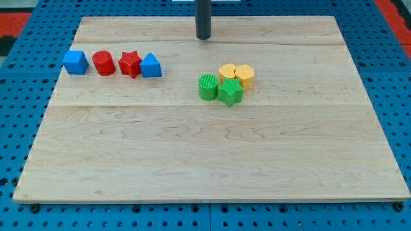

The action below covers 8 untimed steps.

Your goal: Separate the yellow blocks

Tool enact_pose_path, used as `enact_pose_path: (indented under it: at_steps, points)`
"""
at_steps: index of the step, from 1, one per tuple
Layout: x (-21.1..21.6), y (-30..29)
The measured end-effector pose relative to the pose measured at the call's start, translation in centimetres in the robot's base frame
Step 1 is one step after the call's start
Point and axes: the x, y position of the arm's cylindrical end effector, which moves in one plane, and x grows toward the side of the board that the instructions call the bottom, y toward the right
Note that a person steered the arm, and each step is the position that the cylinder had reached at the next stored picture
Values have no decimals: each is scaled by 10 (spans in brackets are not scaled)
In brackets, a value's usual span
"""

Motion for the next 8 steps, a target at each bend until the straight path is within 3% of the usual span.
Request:
enact_pose_path:
  at_steps: [1, 2, 7, 8]
  points:
    - [55, 0]
    - [71, 3]
    - [101, 70]
    - [103, 127]
